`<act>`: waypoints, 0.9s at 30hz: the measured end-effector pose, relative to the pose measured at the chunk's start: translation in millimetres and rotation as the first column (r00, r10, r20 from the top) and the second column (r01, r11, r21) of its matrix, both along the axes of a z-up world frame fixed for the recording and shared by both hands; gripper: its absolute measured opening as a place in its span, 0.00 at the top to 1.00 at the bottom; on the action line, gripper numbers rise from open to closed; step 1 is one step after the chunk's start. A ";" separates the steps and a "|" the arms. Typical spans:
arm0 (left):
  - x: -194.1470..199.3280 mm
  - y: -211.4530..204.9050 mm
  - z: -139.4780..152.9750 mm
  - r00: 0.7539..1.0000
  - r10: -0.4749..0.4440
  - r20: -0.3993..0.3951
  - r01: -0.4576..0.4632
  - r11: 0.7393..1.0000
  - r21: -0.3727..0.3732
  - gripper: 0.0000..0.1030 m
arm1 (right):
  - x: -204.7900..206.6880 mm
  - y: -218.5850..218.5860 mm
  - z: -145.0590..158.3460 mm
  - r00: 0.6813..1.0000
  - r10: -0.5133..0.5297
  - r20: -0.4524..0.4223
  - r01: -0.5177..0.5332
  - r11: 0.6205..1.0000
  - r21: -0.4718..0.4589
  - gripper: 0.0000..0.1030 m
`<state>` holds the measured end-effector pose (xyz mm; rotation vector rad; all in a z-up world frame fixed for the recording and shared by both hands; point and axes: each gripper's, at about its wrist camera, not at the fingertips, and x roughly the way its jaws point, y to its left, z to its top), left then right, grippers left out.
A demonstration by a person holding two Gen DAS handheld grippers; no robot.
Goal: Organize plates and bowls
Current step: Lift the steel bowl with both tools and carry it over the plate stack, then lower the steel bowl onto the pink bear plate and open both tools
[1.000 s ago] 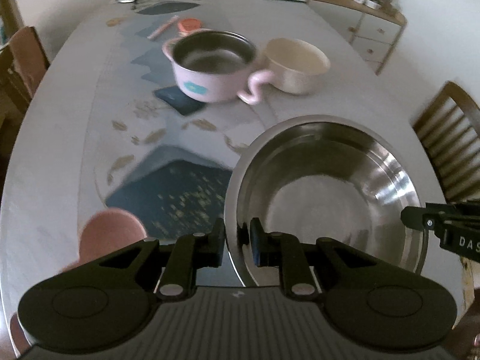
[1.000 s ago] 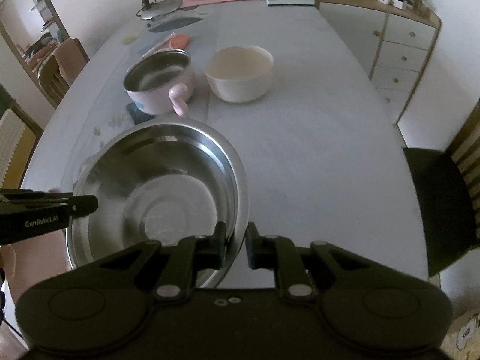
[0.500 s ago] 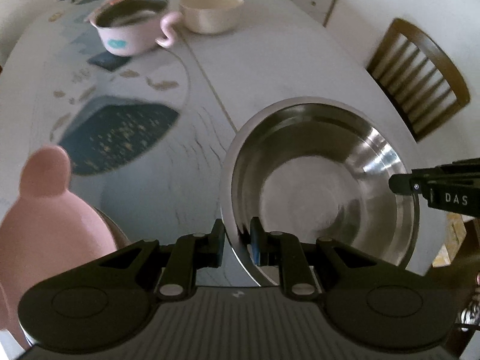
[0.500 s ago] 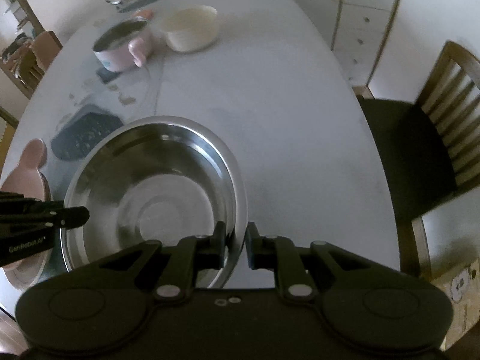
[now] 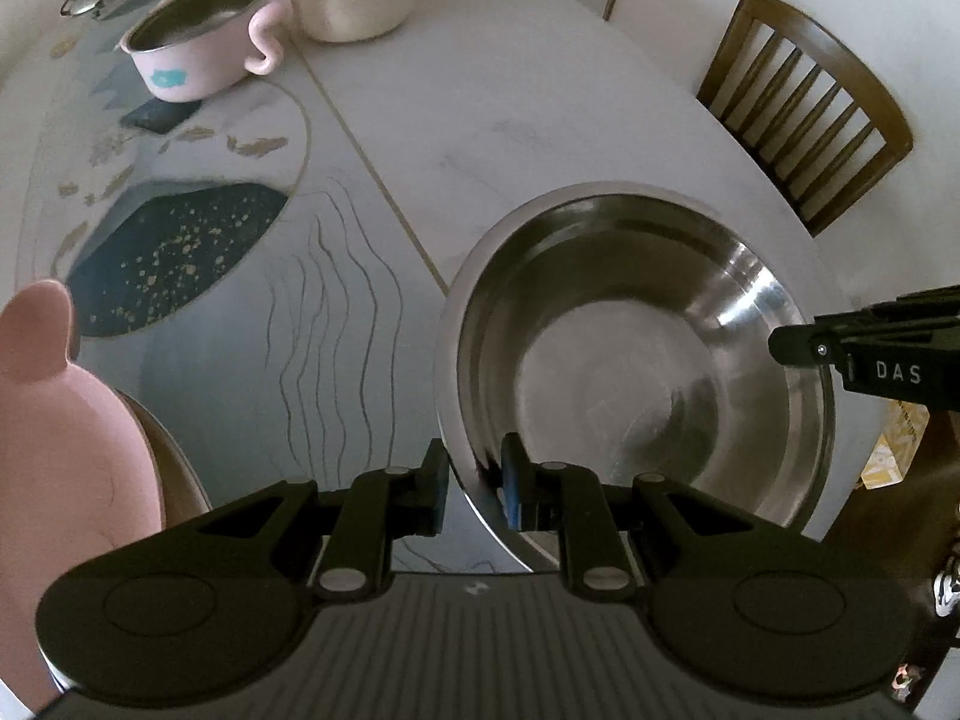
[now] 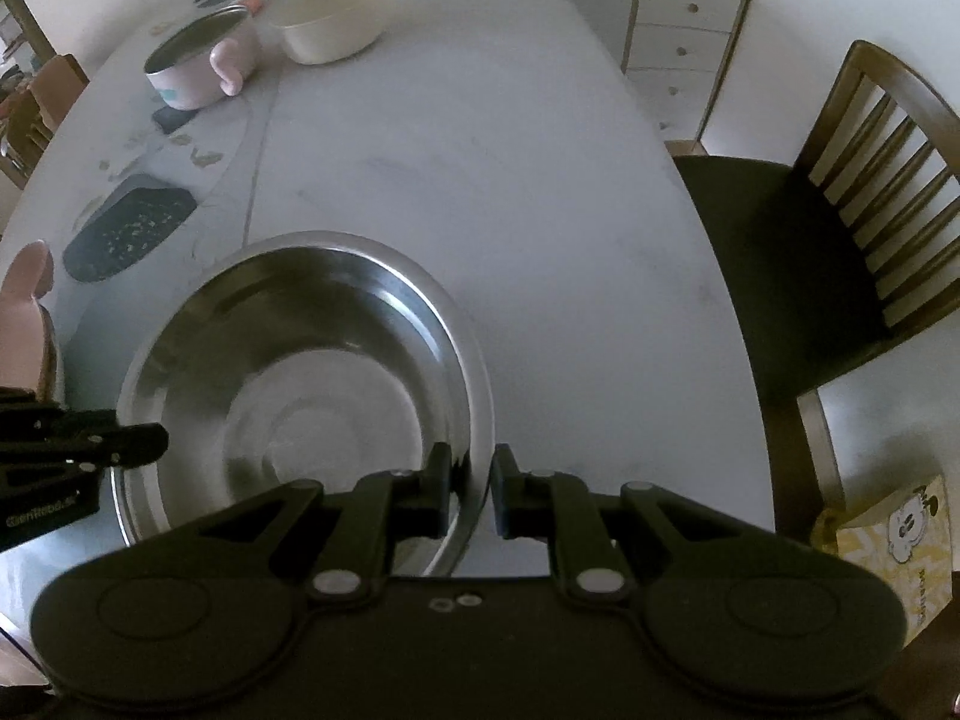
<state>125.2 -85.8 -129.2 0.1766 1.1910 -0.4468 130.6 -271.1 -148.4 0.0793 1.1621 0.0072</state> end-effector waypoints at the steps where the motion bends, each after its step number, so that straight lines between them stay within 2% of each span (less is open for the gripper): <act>1: 1.3 0.4 -0.4 1.000 0.001 -0.001 -0.001 1.000 -0.002 0.84 | 0.1 -0.1 -0.8 1.000 -0.001 0.001 0.001 1.000 0.001 0.86; 5: 1.8 0.6 0.2 1.000 -0.004 -0.003 0.004 1.000 -0.010 0.84 | 0.9 -2.7 -2.7 1.000 -0.013 0.000 0.013 1.000 0.018 0.85; 8: 2.1 0.5 0.6 1.000 -0.010 -0.002 0.010 1.000 -0.010 0.83 | 0.3 -5.1 -3.9 1.000 -0.022 -0.008 0.023 0.999 0.027 0.81; 14: 2.7 5.0 8.2 1.000 -0.006 0.007 0.007 0.999 -0.031 0.83 | 0.5 -5.8 5.1 1.000 -0.013 0.016 0.013 1.000 0.010 0.78; 20: 8.0 18.6 30.3 0.999 0.011 0.052 -0.008 0.998 -0.060 0.83 | 11.3 -4.3 35.7 0.996 0.031 0.081 -0.031 1.000 -0.004 0.72; 27: 35.9 40.1 64.5 0.988 0.099 0.120 -0.087 0.991 -0.098 0.80 | 44.7 15.4 74.9 0.979 0.121 0.166 -0.123 0.992 0.005 0.61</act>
